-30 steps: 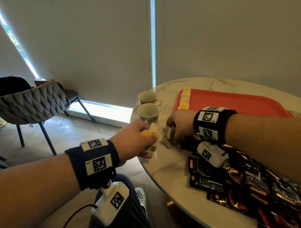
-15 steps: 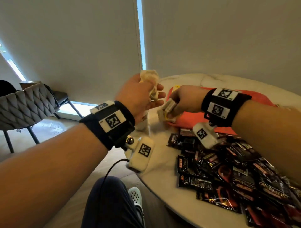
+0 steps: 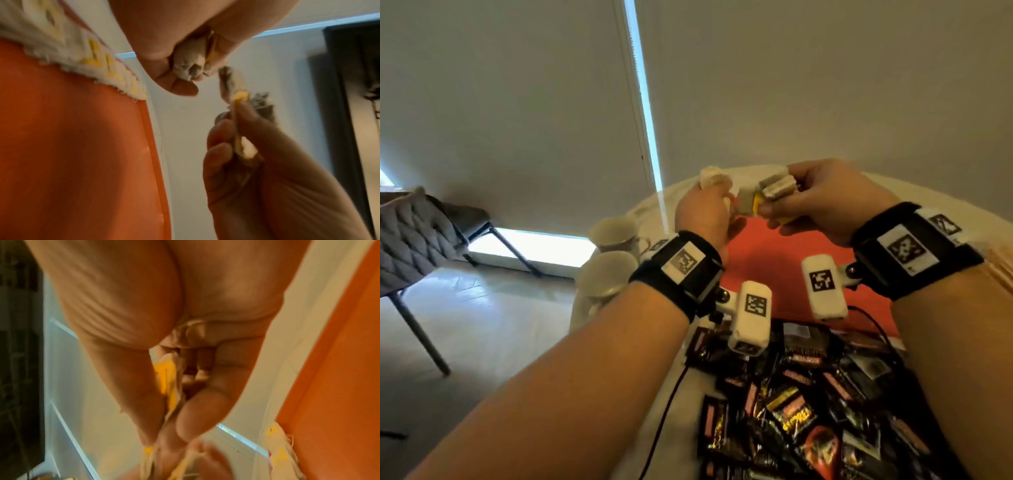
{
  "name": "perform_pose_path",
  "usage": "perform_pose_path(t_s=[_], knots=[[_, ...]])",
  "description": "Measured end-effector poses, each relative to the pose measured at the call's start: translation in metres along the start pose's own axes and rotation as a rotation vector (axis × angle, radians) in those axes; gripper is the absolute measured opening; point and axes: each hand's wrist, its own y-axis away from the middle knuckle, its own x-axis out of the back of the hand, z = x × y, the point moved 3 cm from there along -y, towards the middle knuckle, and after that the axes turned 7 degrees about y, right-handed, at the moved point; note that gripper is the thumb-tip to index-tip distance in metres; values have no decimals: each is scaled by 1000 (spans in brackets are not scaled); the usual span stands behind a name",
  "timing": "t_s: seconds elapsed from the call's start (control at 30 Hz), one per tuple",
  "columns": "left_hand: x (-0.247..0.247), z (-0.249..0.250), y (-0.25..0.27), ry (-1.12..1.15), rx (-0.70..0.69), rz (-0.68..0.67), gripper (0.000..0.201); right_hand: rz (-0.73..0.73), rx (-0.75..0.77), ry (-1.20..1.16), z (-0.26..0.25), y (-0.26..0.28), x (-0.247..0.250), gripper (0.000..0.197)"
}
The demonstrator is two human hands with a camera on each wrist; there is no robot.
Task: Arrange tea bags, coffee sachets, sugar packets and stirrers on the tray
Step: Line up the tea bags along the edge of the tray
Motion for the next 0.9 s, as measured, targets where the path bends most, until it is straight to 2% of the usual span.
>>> perform_pose_path(t_s=[0.03, 0.1, 0.2, 0.3, 0.37, 0.43, 0.5, 0.57, 0.63, 0.77, 0.83, 0.9], knots=[[-3, -5, -5, 52, 53, -9, 8, -18, -3, -36, 4, -2, 1, 24], [-8, -15, -14, 130, 143, -62, 19, -59, -23, -99, 11, -6, 1, 25], [-13, -22, -21, 161, 242, -198, 26, -94, -64, -107, 21, -12, 1, 31], [-13, -26, -20, 140, 332, -324, 49, -51, -117, -96, 32, -19, 0, 40], [-13, -25, -17, -24, 262, -372, 44, -50, -130, -70, 36, -21, -1, 44], [-11, -28, -17, -167, 145, -399, 23, -56, -136, -75, 39, -22, -3, 47], [-9, -31, -20, -150, 89, -384, 8, -44, -132, -108, 40, -23, -4, 47], [-6, -34, -24, -55, 99, -360, 5, 4, -124, -143, 40, -25, -5, 45], [-4, -34, -26, 48, 90, -363, 9, 73, -112, -178, 42, -27, -4, 41], [0, -31, -29, 188, 58, -403, 46, 128, -108, -260, 43, -29, -2, 26], [1, -31, -32, 213, 74, -447, 50, 158, -100, -304, 42, -29, 0, 19], [3, -31, -32, 202, 73, -456, 42, 203, -77, -341, 40, -29, 1, 13]])
